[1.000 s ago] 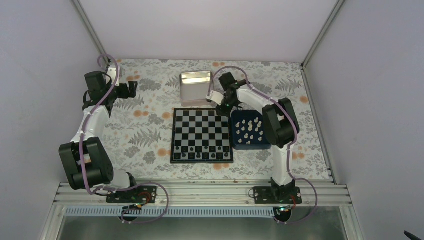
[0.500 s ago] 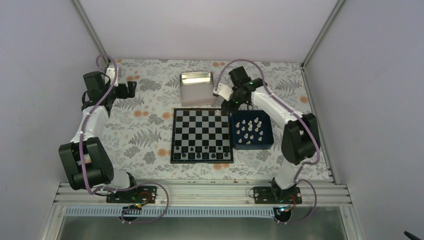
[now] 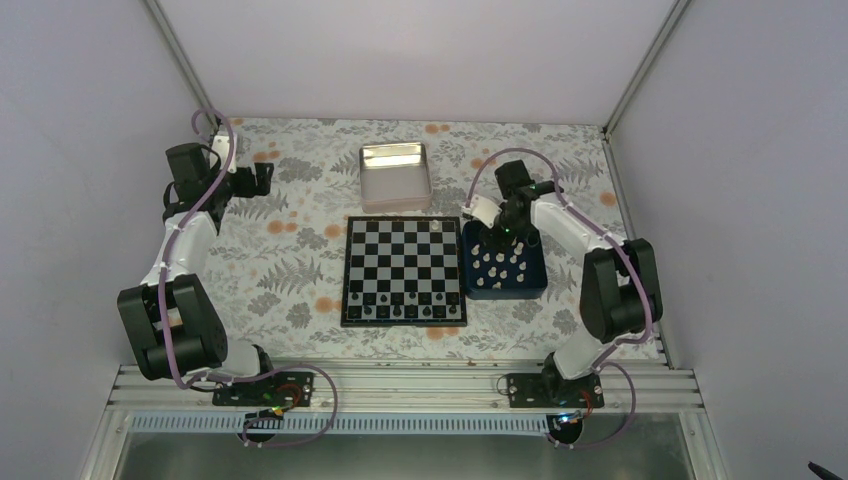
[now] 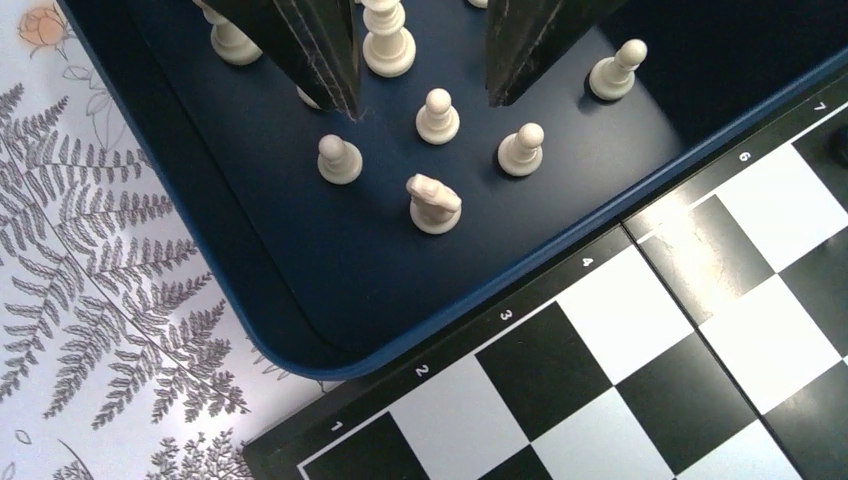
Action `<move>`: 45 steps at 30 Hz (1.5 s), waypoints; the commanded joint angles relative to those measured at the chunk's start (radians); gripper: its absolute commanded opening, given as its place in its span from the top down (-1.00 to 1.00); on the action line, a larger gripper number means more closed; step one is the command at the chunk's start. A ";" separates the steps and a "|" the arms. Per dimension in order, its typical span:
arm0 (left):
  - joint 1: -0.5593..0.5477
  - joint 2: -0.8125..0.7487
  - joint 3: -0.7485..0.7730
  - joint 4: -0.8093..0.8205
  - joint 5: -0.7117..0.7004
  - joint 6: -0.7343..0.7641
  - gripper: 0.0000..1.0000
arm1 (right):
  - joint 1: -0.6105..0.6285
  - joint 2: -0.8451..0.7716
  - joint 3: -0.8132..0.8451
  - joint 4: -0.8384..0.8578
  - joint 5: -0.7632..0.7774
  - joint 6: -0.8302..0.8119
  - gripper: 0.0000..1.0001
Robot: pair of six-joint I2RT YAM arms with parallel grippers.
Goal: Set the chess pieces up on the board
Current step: Pick up the chess piece from the storage box.
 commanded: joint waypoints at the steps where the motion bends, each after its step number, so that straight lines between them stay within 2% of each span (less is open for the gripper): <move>1: 0.006 -0.010 -0.005 0.007 0.020 0.009 -1.00 | 0.000 0.041 -0.021 0.056 -0.030 -0.039 0.30; 10: 0.017 -0.009 -0.007 0.005 0.033 0.013 -1.00 | 0.000 0.112 -0.003 0.072 -0.058 -0.055 0.23; 24: 0.032 -0.013 -0.015 0.010 0.061 0.015 -1.00 | 0.001 0.162 0.014 0.089 -0.073 -0.052 0.26; 27: 0.035 -0.013 -0.016 0.011 0.068 0.015 -1.00 | 0.002 0.161 0.008 0.100 -0.076 -0.048 0.34; 38: 0.040 -0.016 -0.015 0.010 0.079 0.014 -1.00 | 0.000 0.128 0.023 0.070 -0.057 -0.054 0.88; 45: 0.042 -0.019 -0.013 0.010 0.087 0.013 -1.00 | -0.003 0.085 0.062 0.014 -0.057 -0.064 0.92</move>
